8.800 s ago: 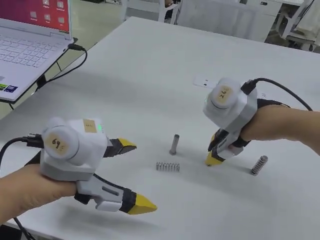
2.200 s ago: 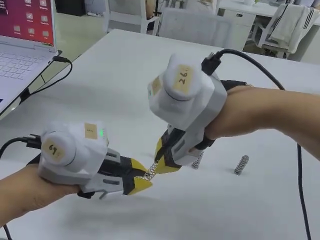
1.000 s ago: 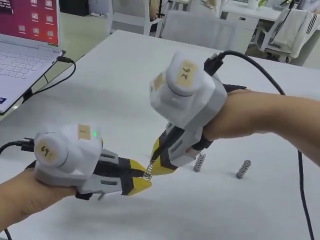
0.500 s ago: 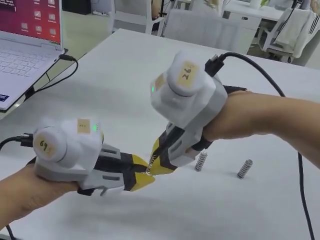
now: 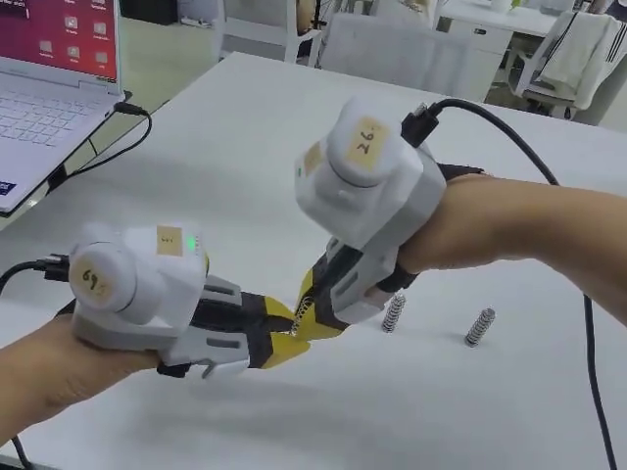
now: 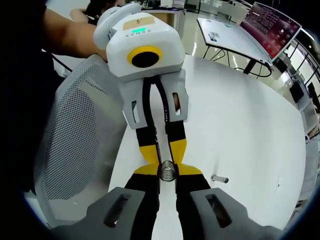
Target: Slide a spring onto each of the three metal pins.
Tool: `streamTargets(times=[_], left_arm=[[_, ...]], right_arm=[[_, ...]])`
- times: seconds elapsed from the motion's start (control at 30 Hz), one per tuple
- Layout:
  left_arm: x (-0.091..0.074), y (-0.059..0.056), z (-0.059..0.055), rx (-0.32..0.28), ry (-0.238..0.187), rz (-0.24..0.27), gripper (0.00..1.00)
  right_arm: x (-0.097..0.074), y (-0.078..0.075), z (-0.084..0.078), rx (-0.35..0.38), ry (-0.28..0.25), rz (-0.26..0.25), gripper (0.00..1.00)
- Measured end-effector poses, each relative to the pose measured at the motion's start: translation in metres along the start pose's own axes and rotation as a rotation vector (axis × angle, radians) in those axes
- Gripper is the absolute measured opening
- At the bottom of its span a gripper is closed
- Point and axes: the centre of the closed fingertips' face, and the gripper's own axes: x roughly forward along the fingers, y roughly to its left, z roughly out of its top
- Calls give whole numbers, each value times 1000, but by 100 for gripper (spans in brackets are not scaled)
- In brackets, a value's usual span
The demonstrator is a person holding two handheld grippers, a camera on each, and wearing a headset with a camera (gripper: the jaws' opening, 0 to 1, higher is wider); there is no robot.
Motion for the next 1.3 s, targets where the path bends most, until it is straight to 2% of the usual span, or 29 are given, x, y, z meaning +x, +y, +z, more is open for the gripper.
streamTargets(times=[0.13, 0.77, 0.93, 1.3], left_arm=[[0, 1, -1, -15, 4, -1, 4], [-1, 7, -11, -57, 21, 31, 29], [-2, 13, -12, -68, 12, 50, 41], [-2, 18, -20, -110, 25, 82, 60]], right_arm=[[0, -1, 0, 1, 0, -3, 9], [-8, -12, -11, 15, 15, -34, 9], [-11, -16, -18, 18, 30, -53, 9], [-17, -24, -28, 45, 42, -79, 9]])
